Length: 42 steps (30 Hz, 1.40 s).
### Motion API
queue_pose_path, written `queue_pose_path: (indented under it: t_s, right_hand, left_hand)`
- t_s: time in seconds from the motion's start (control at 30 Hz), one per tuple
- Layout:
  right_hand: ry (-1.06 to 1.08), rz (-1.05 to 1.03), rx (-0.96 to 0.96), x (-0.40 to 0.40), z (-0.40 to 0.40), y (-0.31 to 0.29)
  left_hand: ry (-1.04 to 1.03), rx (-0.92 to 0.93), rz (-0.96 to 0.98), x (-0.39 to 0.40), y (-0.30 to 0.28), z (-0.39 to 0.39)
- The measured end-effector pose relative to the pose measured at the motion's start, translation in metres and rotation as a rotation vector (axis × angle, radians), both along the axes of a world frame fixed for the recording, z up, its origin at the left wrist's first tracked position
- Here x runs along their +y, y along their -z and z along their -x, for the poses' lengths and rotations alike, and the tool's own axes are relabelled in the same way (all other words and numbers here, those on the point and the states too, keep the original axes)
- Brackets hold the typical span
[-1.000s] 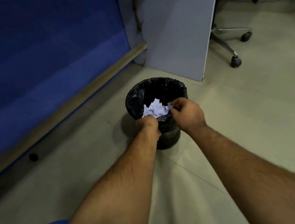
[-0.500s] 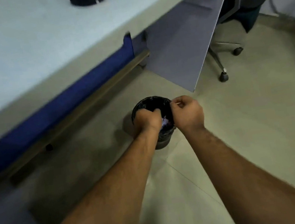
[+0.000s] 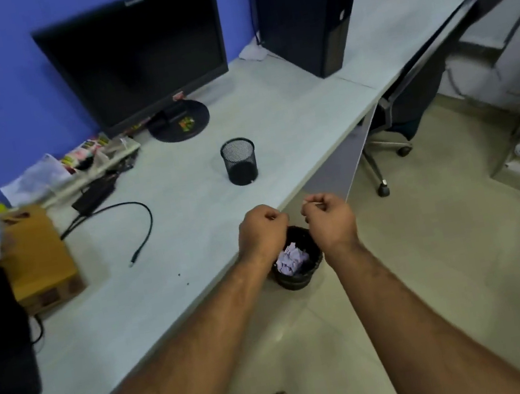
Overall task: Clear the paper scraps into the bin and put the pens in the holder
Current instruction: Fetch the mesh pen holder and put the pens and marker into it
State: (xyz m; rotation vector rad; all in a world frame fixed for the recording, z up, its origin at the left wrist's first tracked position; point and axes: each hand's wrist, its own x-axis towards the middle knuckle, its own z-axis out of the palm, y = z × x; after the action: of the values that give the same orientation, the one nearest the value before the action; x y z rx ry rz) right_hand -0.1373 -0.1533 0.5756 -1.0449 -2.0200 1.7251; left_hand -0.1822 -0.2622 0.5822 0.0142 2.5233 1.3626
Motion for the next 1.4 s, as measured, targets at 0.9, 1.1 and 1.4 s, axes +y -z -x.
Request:
queue_pose_path:
  t_s: [0.9,1.1,1.4]
  right_hand:
    - [-0.086,-0.202,-0.098,-0.045,0.241,0.065]
    - [0.005,-0.172,-0.051,-0.048,0.202,0.054]
    - [0.254,-0.203,0.044,-0.001,0.053,0.033]
  left_hand:
    - [0.447,-0.093,0.894,-0.058,0.112,0.223]
    - [0.449,-0.142,0.868,-0.057,0.095,0.221]
    - [0.592,0.162,0.526,0.018,0.053,0.114]
